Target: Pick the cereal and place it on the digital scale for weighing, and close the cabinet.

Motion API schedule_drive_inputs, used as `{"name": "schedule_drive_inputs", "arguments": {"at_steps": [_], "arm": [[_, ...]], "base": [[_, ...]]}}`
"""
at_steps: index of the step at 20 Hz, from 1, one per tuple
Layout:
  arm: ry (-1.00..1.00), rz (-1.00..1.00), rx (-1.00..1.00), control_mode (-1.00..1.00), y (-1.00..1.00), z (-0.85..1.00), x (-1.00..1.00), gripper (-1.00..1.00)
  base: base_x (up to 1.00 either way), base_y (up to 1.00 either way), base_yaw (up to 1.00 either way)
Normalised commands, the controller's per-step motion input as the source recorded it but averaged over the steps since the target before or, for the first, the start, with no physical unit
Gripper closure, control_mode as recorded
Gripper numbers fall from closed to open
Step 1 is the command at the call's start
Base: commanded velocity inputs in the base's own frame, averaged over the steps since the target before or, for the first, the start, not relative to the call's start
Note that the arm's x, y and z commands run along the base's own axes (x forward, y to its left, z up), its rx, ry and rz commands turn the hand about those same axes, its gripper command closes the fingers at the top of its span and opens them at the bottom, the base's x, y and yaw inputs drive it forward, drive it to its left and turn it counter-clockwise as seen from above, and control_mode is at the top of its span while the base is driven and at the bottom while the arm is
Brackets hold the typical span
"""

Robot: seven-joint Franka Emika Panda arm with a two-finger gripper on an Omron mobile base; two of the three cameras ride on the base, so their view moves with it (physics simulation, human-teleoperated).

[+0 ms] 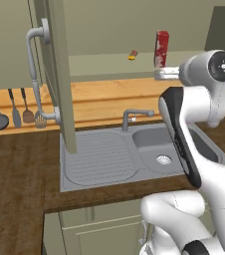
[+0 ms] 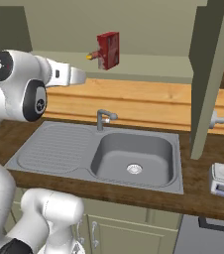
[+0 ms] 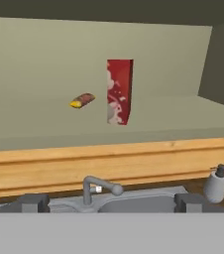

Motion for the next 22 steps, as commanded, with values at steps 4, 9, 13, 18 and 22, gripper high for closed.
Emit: {"name": "schedule_drive_inputs", "arguments": {"at_steps": [4,9,13,18,22], "arm": [[-0.02,-0.01,0.00,-1.00,-0.42,0.04,0.37,-1.00],[-0.01,-0.01,0.01,-1.00,-0.27,0.02,0.38,-1.00],[-0.02,0.00,0.00,-1.00,-0.02,0.04,0.42,-1.00],[-0.04,-0.02,0.00,-1.00,0.00,0.12,0.45,-1.00],[-0.06,0.00,0.00,-1.00,0.00,0.33,0.44,-1.00]], "base": [[0.00,0.00,0.00],[0.00,0.00,0.00],[0.00,0.00,0.00],[0.00,0.00,0.00],[0.00,0.00,0.00]]}}
